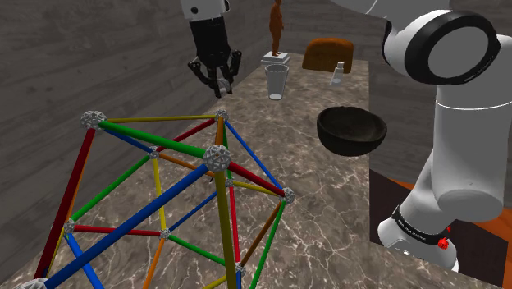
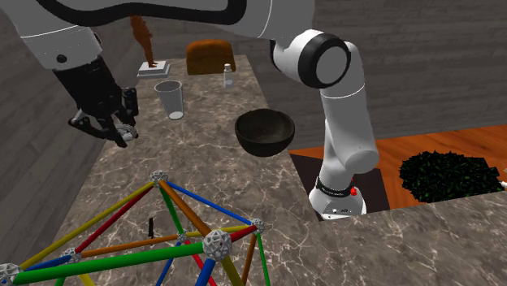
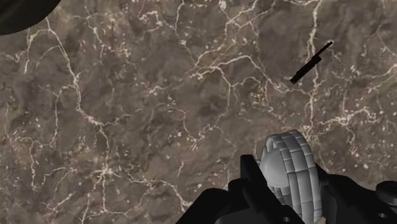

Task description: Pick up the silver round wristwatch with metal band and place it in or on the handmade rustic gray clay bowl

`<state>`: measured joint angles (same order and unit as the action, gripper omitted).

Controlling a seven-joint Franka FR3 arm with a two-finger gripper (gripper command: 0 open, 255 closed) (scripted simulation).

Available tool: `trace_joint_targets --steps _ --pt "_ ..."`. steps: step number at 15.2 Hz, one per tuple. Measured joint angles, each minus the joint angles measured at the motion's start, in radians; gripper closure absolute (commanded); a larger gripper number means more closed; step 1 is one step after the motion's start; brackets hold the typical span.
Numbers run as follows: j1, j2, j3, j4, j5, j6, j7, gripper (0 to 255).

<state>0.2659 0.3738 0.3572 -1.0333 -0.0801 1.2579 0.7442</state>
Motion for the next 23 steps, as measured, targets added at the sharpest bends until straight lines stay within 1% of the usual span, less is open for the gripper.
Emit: trace_joint_targets --steps 4,8,12,17,21,23 --pt "-0.082 -0.233 -0.008 -0.332 0.073 0.109 -0.056 255" --pt "-0.128 -0.424 -0.039 -0.546 0.127 0.139 -0.128 255" --pt "-0.15 -0.602 -0.08 -0.744 0.164 0.164 -0.198 255" --pt "-0.161 -0.793 -0.138 -0.918 0.18 0.146 -0.277 255" --pt "-0.166 -0.935 -0.187 -1.05 0.173 0.133 -0.337 255" --pt "-0.166 -1.008 -0.21 -1.099 0.166 0.108 -0.362 255"
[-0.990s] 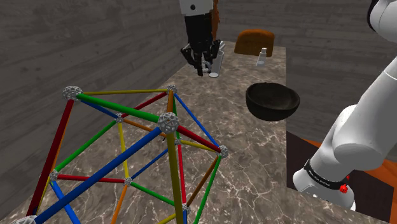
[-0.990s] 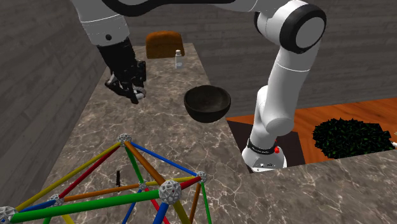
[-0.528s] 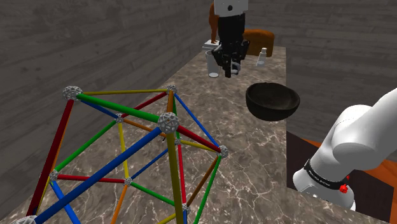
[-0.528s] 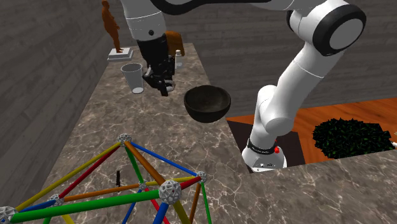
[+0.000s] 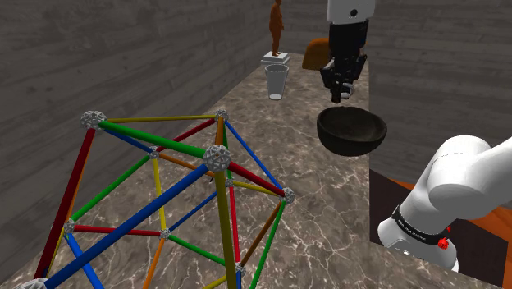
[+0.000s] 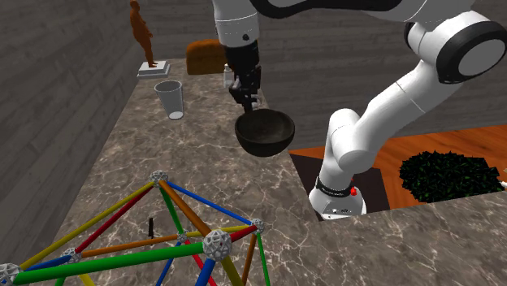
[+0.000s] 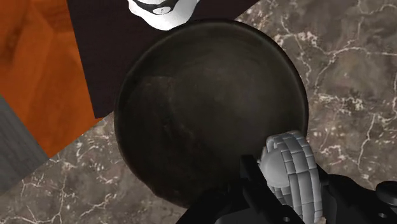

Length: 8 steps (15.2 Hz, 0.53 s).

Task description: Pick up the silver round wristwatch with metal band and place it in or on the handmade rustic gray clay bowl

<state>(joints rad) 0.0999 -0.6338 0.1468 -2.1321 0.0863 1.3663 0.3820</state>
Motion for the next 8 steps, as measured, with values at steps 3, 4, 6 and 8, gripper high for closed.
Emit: trace_joint_targets --steps 3,4,6,8 --pt "-0.006 -0.109 -0.049 -0.081 -0.028 -0.03 -0.052 255" --pt "-0.007 -0.136 -0.059 -0.107 -0.034 -0.032 -0.063 255" --pt "-0.006 -0.161 -0.064 -0.135 -0.036 -0.029 -0.069 255" --pt "-0.005 -0.175 -0.063 -0.173 -0.035 -0.006 -0.069 255"
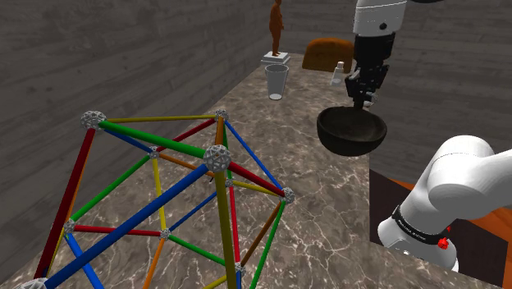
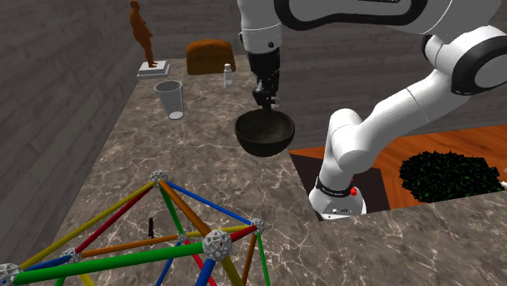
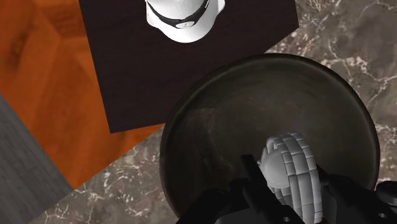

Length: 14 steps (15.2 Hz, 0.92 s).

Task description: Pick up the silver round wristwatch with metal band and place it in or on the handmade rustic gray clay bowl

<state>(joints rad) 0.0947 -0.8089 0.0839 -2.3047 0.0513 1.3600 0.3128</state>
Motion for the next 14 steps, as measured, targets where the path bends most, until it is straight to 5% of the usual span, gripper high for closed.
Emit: trace_joint_targets --steps 14 --pt "0.003 -0.032 0.004 -0.127 0.005 0.095 -0.001 255"
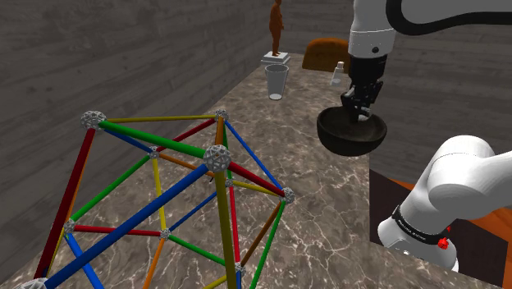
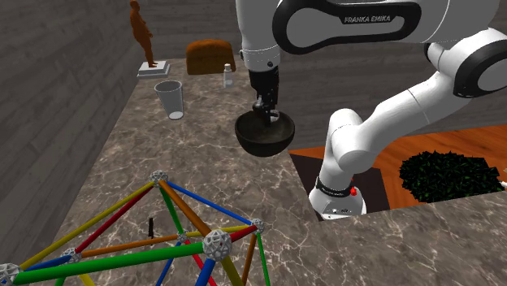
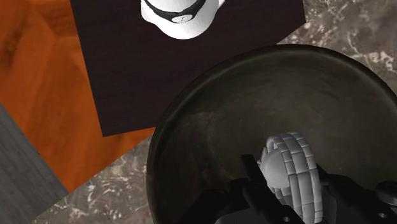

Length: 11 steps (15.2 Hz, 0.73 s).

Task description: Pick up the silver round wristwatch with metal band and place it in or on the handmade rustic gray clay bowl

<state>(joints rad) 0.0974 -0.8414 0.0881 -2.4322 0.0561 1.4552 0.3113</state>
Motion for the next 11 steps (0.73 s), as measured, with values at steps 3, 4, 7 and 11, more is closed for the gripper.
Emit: trace_joint_targets --steps 3,4,7,11 --pt "0.0 0.0 0.0 0.0 0.0 0.0 0.0 0" --pt "0.0 0.0 0.0 0.0 0.0 0.0 0.0 0" --pt "0.0 0.0 0.0 0.0 0.0 0.0 0.0 0" --pt "-0.002 0.046 0.0 0.123 -0.002 -0.076 0.004 0"
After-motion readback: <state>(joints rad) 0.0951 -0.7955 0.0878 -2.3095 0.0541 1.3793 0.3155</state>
